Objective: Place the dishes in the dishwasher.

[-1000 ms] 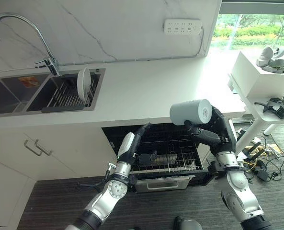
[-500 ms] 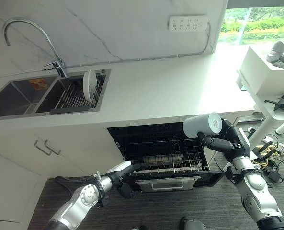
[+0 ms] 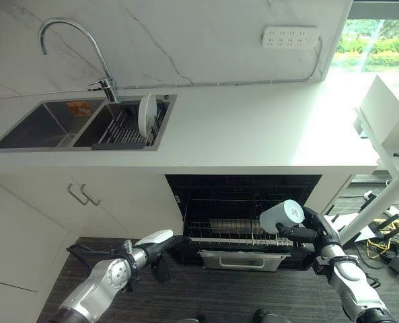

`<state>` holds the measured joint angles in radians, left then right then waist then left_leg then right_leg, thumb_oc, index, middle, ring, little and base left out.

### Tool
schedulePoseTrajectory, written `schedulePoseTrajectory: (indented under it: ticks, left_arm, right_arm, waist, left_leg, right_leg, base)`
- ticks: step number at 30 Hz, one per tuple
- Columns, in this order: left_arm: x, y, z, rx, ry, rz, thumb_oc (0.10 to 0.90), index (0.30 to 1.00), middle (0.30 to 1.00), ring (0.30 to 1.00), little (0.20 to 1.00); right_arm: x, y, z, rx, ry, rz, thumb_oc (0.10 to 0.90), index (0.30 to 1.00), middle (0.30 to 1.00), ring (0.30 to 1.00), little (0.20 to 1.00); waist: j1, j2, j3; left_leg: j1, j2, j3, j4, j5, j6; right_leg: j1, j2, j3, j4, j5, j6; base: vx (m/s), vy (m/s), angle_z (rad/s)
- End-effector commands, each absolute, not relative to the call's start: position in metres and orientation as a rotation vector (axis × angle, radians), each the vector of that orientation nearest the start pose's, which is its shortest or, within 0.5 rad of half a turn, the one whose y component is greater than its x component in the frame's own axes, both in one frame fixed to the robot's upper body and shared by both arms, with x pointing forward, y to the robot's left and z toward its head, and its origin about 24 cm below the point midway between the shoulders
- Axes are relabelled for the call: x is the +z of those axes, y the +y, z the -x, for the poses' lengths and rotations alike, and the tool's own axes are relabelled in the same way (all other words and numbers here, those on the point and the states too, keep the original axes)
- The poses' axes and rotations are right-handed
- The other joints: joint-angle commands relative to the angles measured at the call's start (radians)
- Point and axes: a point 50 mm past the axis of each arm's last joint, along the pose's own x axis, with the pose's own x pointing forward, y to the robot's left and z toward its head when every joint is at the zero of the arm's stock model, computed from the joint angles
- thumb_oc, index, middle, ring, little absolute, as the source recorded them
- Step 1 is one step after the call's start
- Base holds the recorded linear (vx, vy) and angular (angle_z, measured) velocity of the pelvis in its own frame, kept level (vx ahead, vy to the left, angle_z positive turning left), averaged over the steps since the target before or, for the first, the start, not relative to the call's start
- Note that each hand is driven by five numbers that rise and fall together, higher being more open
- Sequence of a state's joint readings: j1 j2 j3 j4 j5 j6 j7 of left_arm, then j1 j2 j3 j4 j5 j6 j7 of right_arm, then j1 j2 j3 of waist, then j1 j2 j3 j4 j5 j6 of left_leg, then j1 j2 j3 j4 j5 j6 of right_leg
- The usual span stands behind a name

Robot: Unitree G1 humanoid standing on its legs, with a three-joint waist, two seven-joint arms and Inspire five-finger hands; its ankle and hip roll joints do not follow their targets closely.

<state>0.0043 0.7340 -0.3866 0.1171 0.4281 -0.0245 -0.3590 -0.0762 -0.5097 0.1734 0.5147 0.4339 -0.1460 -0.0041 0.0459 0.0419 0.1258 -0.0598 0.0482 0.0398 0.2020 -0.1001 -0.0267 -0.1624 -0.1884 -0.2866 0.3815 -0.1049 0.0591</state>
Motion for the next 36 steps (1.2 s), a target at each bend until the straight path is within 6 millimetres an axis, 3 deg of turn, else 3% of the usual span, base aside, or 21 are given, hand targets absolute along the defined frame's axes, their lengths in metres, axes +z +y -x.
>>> schedulePoseTrajectory:
  ticks: [1,14,20,27,36]
  left_arm:
    - [0.047,0.214,-0.251,-0.663,0.147,-1.268,0.800,0.900,0.900,0.900,0.900]
    - [0.070,0.196,-0.261,-0.780,0.032,-1.343,0.800,0.900,0.900,0.900,0.900]
    - [0.091,0.197,-0.265,-0.830,-0.004,-1.401,0.800,0.900,0.900,0.900,0.900]
    - [0.106,0.199,-0.270,-0.860,-0.030,-1.409,0.800,0.900,0.900,0.900,0.900]
    - [0.111,0.196,-0.275,-0.844,-0.044,-1.385,0.800,0.900,0.900,0.900,0.900]
  right_arm:
    - [0.041,-0.253,-0.291,-0.024,0.042,0.149,0.400,0.300,0.300,0.300,0.300]
    - [0.047,-0.284,-0.308,-0.001,0.187,0.366,0.400,0.300,0.300,0.300,0.300]
    - [0.037,-0.316,-0.302,0.009,0.408,0.433,0.400,0.300,0.300,0.300,0.300]
    - [0.040,-0.350,-0.295,-0.019,0.574,0.422,0.400,0.300,0.300,0.300,0.300]
    - [0.032,-0.360,-0.289,-0.068,0.681,0.427,0.400,0.300,0.300,0.300,0.300]
  waist:
    - [0.005,-0.012,-0.019]
    - [0.045,-0.013,0.015]
    - [0.064,-0.009,0.043]
    - [0.072,-0.002,0.061]
    - [0.055,0.012,0.080]
  left_leg:
    - [-0.030,0.035,0.051,0.098,-0.097,-0.015]
    - [-0.042,0.020,-0.005,0.098,-0.077,-0.015]
    - [-0.060,0.010,-0.025,0.098,-0.061,-0.022]
    - [-0.077,0.003,-0.028,0.098,-0.047,-0.027]
    - [-0.081,0.006,-0.004,0.098,-0.044,-0.025]
  right_leg:
    - [0.113,-0.006,0.054,-0.081,-0.065,0.097]
    - [0.167,0.006,0.012,-0.081,-0.076,0.077]
    - [0.178,0.002,-0.008,-0.081,-0.072,0.079]
    - [0.171,0.002,-0.009,-0.081,-0.067,0.079]
    - [0.157,0.006,0.015,-0.081,-0.061,0.079]
  base:
    - [0.04,-0.008,0.05]
    - [0.04,-0.008,0.21]
    - [0.02,-0.038,0.13]
    - [-0.01,-0.019,0.09]
    - [0.00,0.001,-0.02]
